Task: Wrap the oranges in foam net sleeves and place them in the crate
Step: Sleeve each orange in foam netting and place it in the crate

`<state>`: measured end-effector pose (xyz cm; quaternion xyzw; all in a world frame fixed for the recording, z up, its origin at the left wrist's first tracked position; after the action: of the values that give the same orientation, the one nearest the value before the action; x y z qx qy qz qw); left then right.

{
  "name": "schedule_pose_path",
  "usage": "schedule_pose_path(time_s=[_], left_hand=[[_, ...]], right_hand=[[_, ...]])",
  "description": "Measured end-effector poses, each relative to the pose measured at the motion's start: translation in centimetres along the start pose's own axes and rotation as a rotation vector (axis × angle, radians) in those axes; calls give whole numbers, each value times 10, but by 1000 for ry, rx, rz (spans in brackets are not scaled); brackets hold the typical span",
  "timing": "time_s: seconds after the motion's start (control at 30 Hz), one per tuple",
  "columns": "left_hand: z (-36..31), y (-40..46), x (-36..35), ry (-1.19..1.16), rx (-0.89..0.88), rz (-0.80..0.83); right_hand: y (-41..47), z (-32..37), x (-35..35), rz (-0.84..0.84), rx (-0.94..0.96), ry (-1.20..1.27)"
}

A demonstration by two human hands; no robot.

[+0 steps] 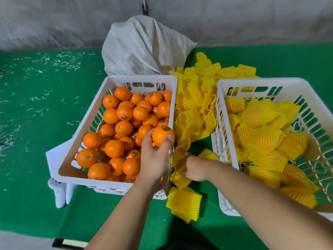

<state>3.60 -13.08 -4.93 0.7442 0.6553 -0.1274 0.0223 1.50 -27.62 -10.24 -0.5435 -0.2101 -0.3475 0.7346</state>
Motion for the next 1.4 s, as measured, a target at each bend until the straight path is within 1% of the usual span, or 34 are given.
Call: schedule_pose_path(time_s=[0.07,0.13,0.2,0.27,0.37,0.4,0.47,0.53,0.6,0.63,0.7,0.77,0.83,0.87,0.93,1.0,1.07,1.1,1.17,1.23,1.3,1.4], left_hand=[[3,5,8,79,-22,28],[3,7,11,130,-29,63],[4,6,8,111,-56,69],[5,4,5,93,-88,76],[7,4,8,245,-193,107],[7,4,10,281,-209,117],[4,1,10,319,-265,139],[-4,-4,7,405,-376,156],[-11,-8,-2,444,-420,211],[-13,-10,-11,431,-385,258],[-14,-12,-30,365,-253,333],[-12,-12,-42,263,-119,341],[-11,-7,-41,150,-10,329],[-9,-3,-37,70,36,351],[-10,0,-30,-112,136,400],[-11,2,-27,-189,175,428],[-13,1,-29,-118,136,442],[-15,0,-31,-50,109,439],[-17,-2,-35,84,74,432],[-16,-3,-36,171,57,415],[-12,-2,-33,200,59,429],[-12,-2,-25,166,94,548]], right_hand=[[3,-1,3,-36,-21,1],[6,-6,7,-140,-74,98],[6,-9,14,-335,-89,202],[2,-9,22,-548,-65,285],[-18,-12,33,-879,41,538],[-27,-15,36,-971,64,646],[-44,-24,38,-1065,123,855],[-56,-34,35,-1105,162,972],[-64,-38,35,-1088,173,1074],[-66,-37,35,-1065,193,1141],[-66,-34,36,-1020,230,1254],[-64,-33,37,-979,214,1277],[-62,-35,36,-952,203,1272],[-61,-37,36,-950,212,1268],[-60,-36,35,-957,239,1176],[-55,-31,33,-961,214,989],[-48,-29,28,-951,138,832],[-45,-29,27,-962,110,800],[-44,-31,27,-1030,90,812],[-48,-31,29,-1143,91,823],[-52,-31,30,-1235,95,834],[-53,-31,30,-1255,113,856]])
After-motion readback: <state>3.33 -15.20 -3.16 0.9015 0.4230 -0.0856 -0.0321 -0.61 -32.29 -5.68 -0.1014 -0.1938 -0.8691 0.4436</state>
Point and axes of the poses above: each hand's wrist, its own y-axis towards the middle knuckle, its own x-axis out of the back of the hand, z = x × y, the point moved 2 cm from there along y, towards the middle knuckle, and after that the axes turned 3 degrees about -x, right-handed, at the moved point
